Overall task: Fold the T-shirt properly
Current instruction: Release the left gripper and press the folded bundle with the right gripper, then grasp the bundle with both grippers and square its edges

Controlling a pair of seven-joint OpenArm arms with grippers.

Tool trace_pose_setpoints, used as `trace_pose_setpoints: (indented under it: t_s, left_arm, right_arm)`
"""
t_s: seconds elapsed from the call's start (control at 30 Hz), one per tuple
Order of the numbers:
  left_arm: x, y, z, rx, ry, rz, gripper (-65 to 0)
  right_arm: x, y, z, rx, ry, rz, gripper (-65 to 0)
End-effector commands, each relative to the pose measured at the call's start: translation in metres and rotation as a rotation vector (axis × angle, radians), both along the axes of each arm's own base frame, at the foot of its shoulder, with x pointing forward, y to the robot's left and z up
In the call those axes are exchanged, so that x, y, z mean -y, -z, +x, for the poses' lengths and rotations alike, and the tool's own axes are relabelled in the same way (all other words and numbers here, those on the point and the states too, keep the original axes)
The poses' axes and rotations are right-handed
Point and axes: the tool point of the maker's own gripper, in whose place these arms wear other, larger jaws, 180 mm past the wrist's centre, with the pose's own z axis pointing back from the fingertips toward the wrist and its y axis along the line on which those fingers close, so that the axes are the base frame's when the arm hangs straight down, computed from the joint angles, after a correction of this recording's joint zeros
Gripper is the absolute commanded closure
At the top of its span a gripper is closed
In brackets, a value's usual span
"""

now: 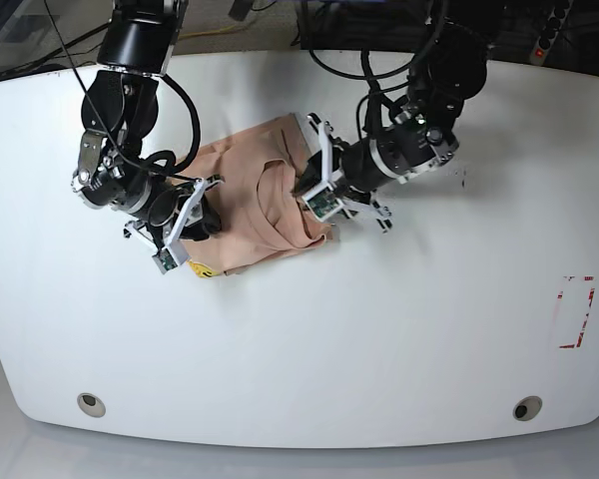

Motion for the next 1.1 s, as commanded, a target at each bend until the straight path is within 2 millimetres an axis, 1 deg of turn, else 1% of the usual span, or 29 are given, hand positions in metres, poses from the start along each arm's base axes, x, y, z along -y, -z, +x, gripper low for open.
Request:
trace_pose_setpoints:
  t_s: [0.0,0.03,0.1,0.13,0.2,0.27,0.3,0.37,0.4,0.5,0.53,0.6,0.67,0.7,0.8,0.87,1.0,1.07]
  left_arm:
    - [0.021,-0.017,0.0,0.048,0.066,-0.028,-12.4]
    - [0.026,-0.017,-0.002,0.051,0.084,-0.029,-12.4]
    - [0.043,-0.015,-0.006,0.032,0.114,-0.047,-12.4]
    - [0.048,-0.011,-0.007,0.013,0.111,-0.053,-12.4]
    - [0.049,0.004,-0.006,-0.02,0.102,-0.031,-12.4]
    - [0.045,0.029,-0.008,-0.065,0.098,0.031,-12.5]
    - [0.043,0.041,-0.01,-0.086,0.1,0.058,-12.5]
    - [0.04,0.054,-0.013,-0.114,0.1,0.086,-12.6]
    - [0.037,0.063,-0.015,-0.134,0.099,0.105,-12.6]
    - [0.03,0.074,-0.018,-0.166,0.086,0.119,-12.6]
    - [0.021,0.077,-0.016,-0.167,0.074,0.131,-12.5]
    - [0.006,0.086,-0.023,-0.191,0.056,0.151,-12.5]
    - [-0.003,0.085,-0.022,-0.186,0.036,0.153,-12.5]
    - [-0.004,0.082,-0.02,-0.178,0.03,0.151,-12.5]
    - [-0.009,0.078,-0.017,-0.166,0.016,0.147,-12.5]
    - [-0.009,0.079,-0.02,-0.17,0.015,0.146,-12.5]
    - [-0.015,0.083,-0.023,-0.175,0.018,0.164,-12.5]
    - [-0.016,0.083,-0.023,-0.175,0.02,0.167,-12.5]
  right_arm:
    - [0.011,0.008,0.01,-0.008,0.025,0.03,-17.3]
    - [0.015,0.011,0.011,-0.007,0.032,0.035,-17.9]
    - [0.019,0.017,0.013,-0.002,0.046,0.058,-18.4]
    - [0.021,0.023,0.014,-0.009,0.057,0.073,-18.4]
    - [0.027,0.037,0.011,-0.041,0.074,0.082,-18.2]
    - [0.031,0.051,0.007,-0.074,0.087,0.077,-18.2]
    - [0.031,0.05,0.007,-0.073,0.087,0.072,-18.1]
    - [0.031,0.043,0.008,-0.05,0.08,0.063,-18.1]
    - [0.03,0.031,0.011,-0.01,0.071,0.051,-18.1]
    - [0.03,0.013,0.008,0.031,0.053,0.006,-18.1]
    - [0.03,0.0,0.014,0.063,0.045,-0.011,-18.1]
    - [0.031,-0.014,0.024,0.095,0.039,-0.034,-18.1]
    - [0.03,-0.028,0.039,0.129,0.037,-0.038,-18.4]
    - [0.03,-0.029,0.046,0.131,0.04,-0.031,-18.4]
    - [0.033,-0.027,0.069,0.108,0.057,0.011,-18.2]
    - [0.032,-0.024,0.087,0.091,0.066,0.05,-18.2]
    - [0.013,-0.008,0.109,0.047,0.02,0.096,-18.2]
    - [0.003,0.004,0.112,0.03,-0.004,0.109,-18.1]
